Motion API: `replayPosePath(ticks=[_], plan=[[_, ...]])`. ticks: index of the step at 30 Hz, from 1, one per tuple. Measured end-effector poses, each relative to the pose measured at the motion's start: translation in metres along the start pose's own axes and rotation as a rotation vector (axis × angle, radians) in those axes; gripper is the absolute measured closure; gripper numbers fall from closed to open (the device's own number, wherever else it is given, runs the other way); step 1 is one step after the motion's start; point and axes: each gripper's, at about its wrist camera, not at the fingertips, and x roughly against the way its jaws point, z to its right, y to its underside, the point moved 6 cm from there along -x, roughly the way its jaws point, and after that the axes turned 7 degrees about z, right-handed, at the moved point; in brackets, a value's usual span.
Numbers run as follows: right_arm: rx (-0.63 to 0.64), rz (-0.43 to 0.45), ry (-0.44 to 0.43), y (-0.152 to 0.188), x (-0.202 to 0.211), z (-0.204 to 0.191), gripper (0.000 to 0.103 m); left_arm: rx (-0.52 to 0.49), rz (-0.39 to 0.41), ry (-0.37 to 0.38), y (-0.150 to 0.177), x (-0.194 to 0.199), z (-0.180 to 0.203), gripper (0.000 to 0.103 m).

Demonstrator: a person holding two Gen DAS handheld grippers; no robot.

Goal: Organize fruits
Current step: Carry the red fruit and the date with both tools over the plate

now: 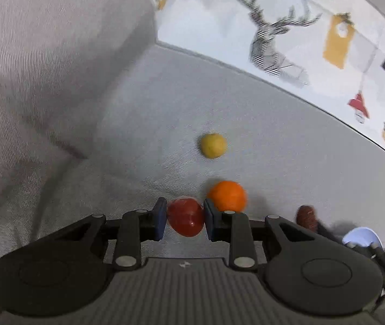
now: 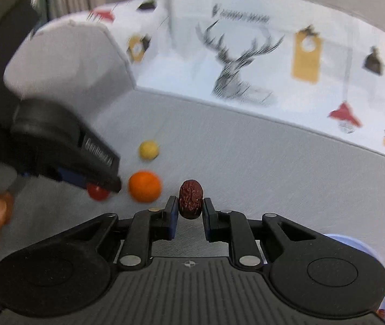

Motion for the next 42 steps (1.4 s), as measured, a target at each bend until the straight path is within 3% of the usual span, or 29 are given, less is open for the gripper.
replayPosePath(ticks=[3,6,11,14,17,21,23,32,37,42], plan=[[-0.07,0.029,0.022,-0.018,0.034,0.016,0.083,-0.05,0.09,0.029,-0.001,0.025,0.011,0.071],[-0.096,0.077,0.029,-0.033,0.072,0.027,0.083,-0.154,0.152,0.012,-0.009,0.043,0.031,0.071],[-0.154,0.137,0.084,-0.024,0.117,0.066,0.083,-0.148,0.227,0.128,-0.002,0.084,0.056,0.071],[-0.187,0.086,0.137,-0.006,0.121,0.091,0.083,-0.174,0.18,0.177,0.028,0.077,0.068,0.071],[-0.218,0.106,0.176,-0.008,0.13,0.118,0.083,-0.222,0.055,0.145,0.044,0.051,0.071,0.072],[-0.285,0.085,0.203,-0.004,0.134,0.147,0.083,-0.284,0.113,0.117,0.037,0.051,0.081,0.071],[-0.285,0.075,0.209,-0.001,0.133,0.151,0.083,-0.294,0.102,0.138,0.041,0.048,0.088,0.071],[-0.161,0.015,0.249,0.012,0.123,0.156,0.083,-0.306,0.075,0.178,0.051,0.044,0.098,0.071],[-0.189,0.014,0.256,0.012,0.13,0.168,0.083,-0.286,0.092,0.264,0.048,0.052,0.109,0.072],[-0.209,0.027,0.239,0.008,0.14,0.168,0.083,-0.333,0.108,0.343,0.056,0.061,0.13,0.071]])
